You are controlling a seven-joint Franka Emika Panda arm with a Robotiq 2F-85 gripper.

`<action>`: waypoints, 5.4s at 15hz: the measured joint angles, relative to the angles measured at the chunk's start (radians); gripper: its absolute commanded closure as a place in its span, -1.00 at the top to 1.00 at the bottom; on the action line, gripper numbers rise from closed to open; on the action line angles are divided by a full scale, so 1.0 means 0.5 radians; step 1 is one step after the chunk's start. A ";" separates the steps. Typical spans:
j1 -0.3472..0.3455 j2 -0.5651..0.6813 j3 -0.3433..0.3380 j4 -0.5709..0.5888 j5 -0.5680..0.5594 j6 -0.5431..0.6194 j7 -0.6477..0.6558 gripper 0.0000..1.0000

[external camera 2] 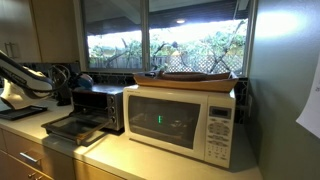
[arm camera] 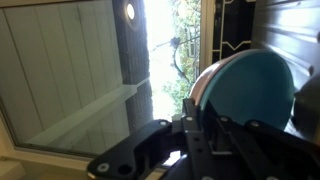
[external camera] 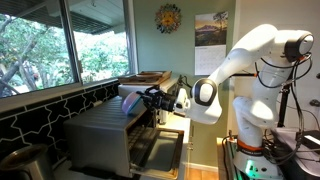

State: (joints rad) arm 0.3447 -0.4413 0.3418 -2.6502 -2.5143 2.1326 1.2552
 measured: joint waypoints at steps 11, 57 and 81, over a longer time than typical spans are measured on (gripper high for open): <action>-0.246 0.071 -0.080 0.129 0.000 0.349 -0.082 1.00; -0.243 -0.184 -0.617 0.628 3.554 0.752 -1.951 1.00; -0.389 -0.099 -0.438 0.862 5.167 0.269 -1.890 1.00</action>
State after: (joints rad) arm 0.1501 -0.4907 0.1227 -2.2191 0.0693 2.2670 0.3105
